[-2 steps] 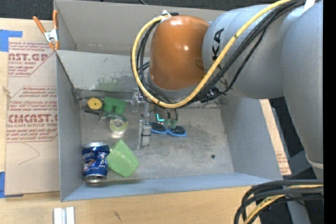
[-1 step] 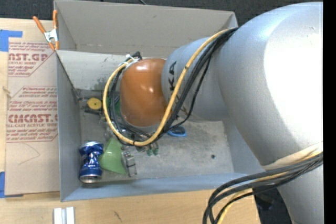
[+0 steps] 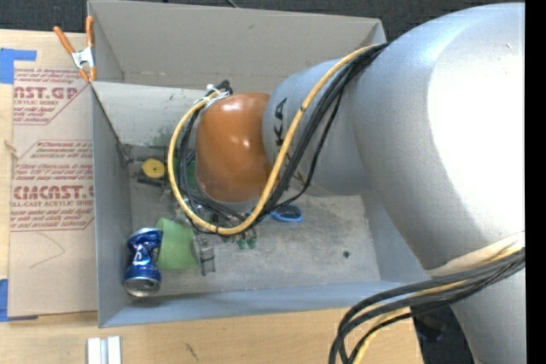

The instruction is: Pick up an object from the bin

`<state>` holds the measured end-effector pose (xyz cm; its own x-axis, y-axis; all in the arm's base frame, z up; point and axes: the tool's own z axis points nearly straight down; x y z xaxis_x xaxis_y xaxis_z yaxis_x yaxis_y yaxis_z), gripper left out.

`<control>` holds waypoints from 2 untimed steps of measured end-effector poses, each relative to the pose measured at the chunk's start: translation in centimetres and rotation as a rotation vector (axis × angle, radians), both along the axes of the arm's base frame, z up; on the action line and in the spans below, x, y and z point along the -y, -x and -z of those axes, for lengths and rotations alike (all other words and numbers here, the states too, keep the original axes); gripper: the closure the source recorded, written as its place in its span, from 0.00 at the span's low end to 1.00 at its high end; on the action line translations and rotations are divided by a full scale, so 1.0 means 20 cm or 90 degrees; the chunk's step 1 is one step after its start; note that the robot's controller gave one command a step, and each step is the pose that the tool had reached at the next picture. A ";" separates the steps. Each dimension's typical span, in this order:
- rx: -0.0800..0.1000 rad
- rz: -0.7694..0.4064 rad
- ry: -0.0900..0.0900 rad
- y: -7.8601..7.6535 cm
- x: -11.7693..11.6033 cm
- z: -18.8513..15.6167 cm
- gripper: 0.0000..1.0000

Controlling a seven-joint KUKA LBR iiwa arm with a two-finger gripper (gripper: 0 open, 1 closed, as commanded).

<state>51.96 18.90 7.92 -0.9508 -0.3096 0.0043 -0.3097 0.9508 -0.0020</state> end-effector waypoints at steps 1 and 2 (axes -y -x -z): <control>0.008 -0.029 -0.005 0.00 -0.09 -0.62 1.00; 0.003 -0.029 -0.003 0.01 -0.09 -0.60 0.00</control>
Offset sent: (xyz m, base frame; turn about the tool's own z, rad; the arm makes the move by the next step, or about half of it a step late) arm -0.0016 0.0173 0.1193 -0.0458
